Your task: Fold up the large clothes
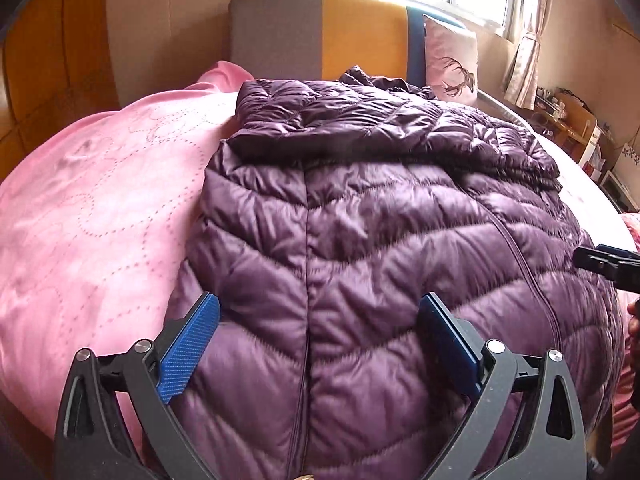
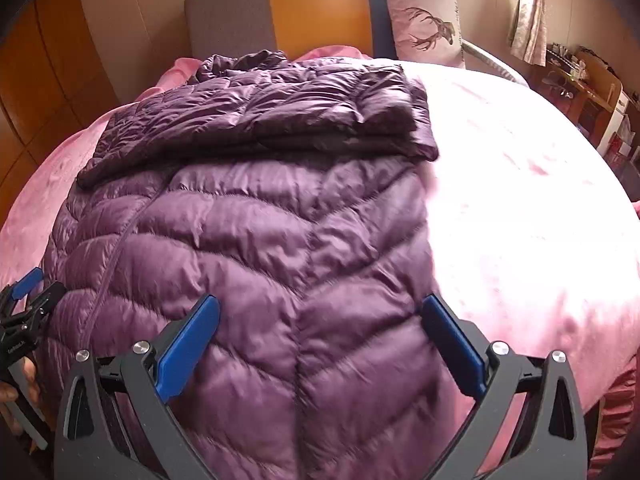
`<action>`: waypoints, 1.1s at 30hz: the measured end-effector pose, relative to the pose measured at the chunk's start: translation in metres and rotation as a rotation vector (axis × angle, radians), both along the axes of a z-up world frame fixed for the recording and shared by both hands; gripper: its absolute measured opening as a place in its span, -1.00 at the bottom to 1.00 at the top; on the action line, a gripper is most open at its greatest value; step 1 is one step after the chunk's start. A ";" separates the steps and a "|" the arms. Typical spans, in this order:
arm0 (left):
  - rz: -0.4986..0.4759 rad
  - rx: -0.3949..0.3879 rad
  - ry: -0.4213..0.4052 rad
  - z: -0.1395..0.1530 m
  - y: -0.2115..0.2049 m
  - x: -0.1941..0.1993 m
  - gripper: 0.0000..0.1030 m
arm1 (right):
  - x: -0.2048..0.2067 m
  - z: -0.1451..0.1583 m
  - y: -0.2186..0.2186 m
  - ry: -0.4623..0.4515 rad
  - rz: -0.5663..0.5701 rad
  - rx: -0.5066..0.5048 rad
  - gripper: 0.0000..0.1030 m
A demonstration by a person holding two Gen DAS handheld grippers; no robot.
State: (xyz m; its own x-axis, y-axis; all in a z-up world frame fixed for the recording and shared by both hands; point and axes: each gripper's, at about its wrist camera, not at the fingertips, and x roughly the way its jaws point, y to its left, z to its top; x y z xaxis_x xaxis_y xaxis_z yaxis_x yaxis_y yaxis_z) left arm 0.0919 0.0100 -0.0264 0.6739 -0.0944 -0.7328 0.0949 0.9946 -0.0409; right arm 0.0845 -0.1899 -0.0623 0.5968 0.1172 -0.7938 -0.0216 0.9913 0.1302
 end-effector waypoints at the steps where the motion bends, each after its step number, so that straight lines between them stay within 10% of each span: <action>1: -0.002 0.004 -0.001 0.000 0.000 -0.002 0.92 | -0.005 0.000 -0.004 0.002 -0.009 -0.011 0.96; 24: -0.106 0.046 0.073 0.000 0.027 -0.068 0.92 | -0.103 -0.042 -0.076 0.180 0.004 0.320 0.96; 33: -0.145 -0.170 0.292 -0.029 0.075 -0.109 0.66 | -0.124 -0.062 -0.067 0.254 0.113 0.406 0.69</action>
State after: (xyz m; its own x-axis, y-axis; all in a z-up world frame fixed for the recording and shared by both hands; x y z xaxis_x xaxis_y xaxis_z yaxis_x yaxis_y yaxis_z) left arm -0.0167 0.0853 -0.0549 0.4095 -0.3111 -0.8576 0.1946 0.9482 -0.2510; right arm -0.0400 -0.2570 -0.1239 0.3562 0.5002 -0.7892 -0.0431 0.8525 0.5209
